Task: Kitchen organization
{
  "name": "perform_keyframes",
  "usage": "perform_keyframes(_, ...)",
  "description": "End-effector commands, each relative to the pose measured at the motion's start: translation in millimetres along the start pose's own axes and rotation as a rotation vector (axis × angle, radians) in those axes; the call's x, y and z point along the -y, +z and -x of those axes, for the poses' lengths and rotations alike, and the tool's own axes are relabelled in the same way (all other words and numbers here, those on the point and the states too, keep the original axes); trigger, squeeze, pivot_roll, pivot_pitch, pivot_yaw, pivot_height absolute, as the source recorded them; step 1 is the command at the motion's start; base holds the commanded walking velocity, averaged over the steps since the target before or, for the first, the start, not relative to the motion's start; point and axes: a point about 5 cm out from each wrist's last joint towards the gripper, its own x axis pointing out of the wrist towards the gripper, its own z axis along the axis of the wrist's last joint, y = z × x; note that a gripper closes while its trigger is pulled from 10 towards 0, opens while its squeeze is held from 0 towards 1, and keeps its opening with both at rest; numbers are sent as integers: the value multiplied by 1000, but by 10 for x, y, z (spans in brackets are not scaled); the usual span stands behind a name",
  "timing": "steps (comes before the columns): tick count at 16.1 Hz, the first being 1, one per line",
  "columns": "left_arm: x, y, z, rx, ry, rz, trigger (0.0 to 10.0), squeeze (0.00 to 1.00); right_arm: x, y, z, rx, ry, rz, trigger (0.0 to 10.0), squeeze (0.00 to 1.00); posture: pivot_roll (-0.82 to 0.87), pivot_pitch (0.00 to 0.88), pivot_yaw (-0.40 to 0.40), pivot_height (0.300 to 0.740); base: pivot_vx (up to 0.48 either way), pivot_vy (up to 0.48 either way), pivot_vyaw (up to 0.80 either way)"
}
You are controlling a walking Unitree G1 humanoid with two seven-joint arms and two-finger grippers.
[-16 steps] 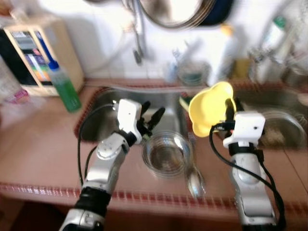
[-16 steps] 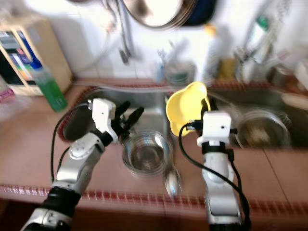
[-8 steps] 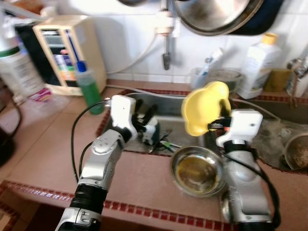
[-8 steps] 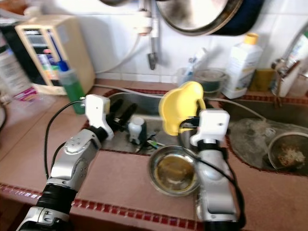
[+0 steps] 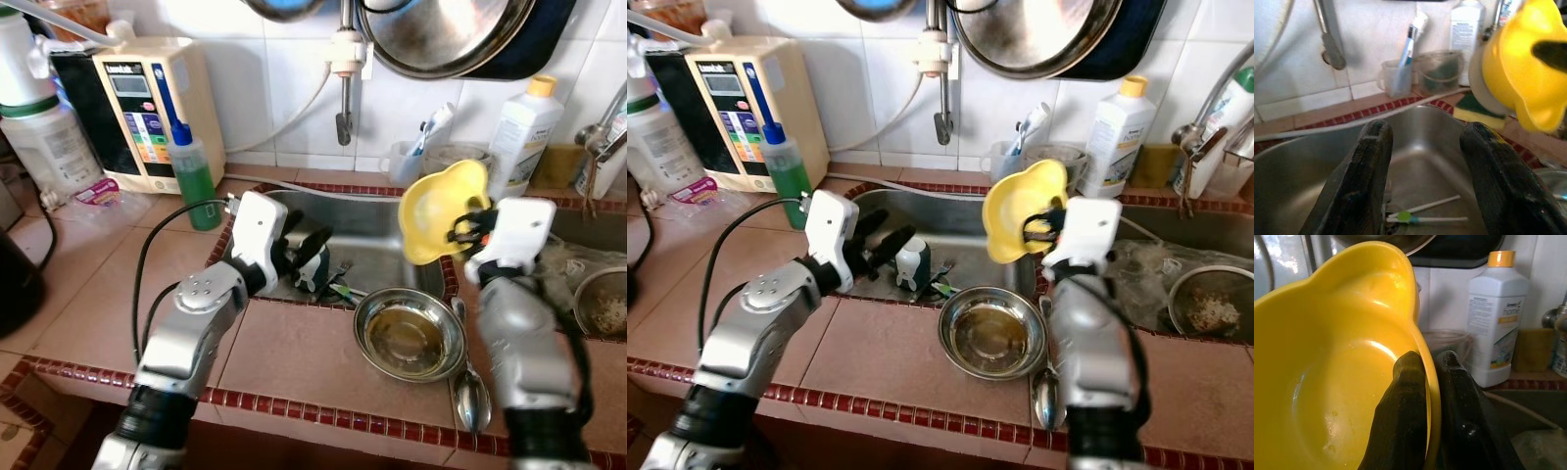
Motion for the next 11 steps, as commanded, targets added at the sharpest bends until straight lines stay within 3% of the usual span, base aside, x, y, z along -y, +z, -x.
perform_keyframes(1,47,61,11,1,-34,-15,10000,0,13,69,-60,9,8,-17,10000,0,-230,51,70,740,0,0,0)
perform_keyframes(7,197,152,198,-48,-130,8,10000,0,123,79,-164,-47,101,-13,10000,0,-195,122,74,740,0,0,0)
perform_keyframes(11,276,205,297,-84,-160,41,10000,0,87,123,-211,-70,252,-43,10000,0,-164,198,71,740,0,0,0)
